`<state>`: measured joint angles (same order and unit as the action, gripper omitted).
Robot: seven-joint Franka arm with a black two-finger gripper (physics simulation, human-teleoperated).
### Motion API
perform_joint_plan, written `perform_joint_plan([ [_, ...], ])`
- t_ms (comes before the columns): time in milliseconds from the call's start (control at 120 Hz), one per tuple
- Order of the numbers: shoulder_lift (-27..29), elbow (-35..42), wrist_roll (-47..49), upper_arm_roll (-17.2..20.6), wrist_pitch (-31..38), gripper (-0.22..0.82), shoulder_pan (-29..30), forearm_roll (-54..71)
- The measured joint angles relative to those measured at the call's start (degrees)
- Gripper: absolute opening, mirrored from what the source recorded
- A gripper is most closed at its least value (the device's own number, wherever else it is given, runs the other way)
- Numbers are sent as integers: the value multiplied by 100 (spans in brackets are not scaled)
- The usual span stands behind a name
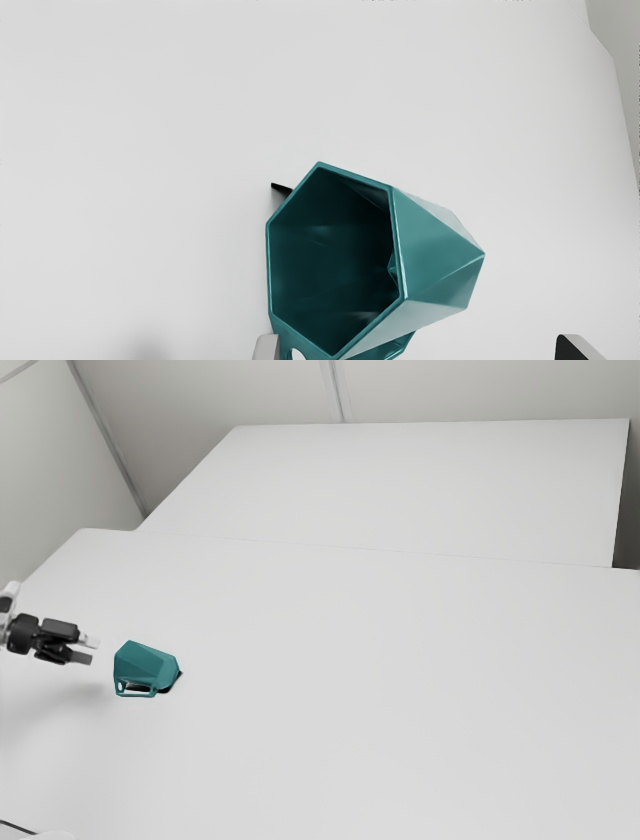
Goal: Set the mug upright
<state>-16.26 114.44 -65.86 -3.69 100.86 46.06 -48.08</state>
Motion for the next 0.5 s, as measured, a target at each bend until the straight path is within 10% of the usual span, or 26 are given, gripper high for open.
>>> perform_joint_plan([
  [500, -520, -501, 487, 367, -529, 60, -5, 35],
])
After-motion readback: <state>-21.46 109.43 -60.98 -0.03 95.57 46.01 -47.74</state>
